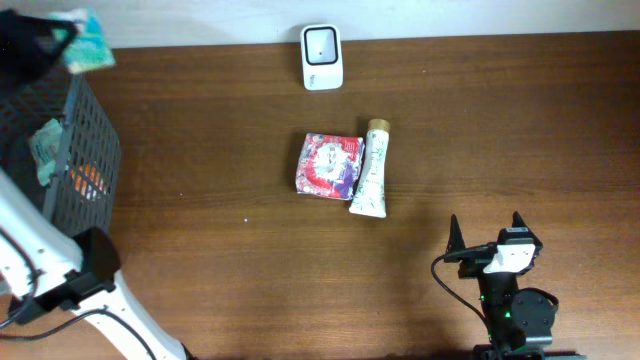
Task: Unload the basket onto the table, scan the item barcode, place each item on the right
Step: 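Place the small green pack left of the red-purple pack, then grasp the green toilet-tissue pack in the basket with the left gripper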
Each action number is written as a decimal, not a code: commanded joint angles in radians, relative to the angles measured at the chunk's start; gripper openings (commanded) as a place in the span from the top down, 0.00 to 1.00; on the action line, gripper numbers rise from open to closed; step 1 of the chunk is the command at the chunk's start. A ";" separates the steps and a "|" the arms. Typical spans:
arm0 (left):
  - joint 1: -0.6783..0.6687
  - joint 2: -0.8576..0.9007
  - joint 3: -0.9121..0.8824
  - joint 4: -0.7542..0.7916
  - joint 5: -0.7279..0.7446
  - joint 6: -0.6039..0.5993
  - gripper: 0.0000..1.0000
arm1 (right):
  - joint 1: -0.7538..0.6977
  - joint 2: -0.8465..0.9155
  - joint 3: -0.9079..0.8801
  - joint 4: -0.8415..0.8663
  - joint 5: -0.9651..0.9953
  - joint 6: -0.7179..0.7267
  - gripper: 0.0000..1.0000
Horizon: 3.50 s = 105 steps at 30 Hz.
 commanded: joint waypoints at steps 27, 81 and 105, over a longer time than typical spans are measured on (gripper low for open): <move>-0.725 -0.015 -1.163 0.666 -0.793 0.008 0.18 | 0.006 -0.006 -0.008 -0.001 -0.005 0.001 0.01; 0.130 -0.007 -1.631 1.470 -0.875 0.298 0.42 | 0.006 -0.006 -0.008 -0.001 -0.005 0.001 0.01; 0.013 -0.805 -1.631 1.313 -0.263 -0.103 1.00 | 0.006 -0.006 -0.008 -0.001 -0.005 0.001 0.01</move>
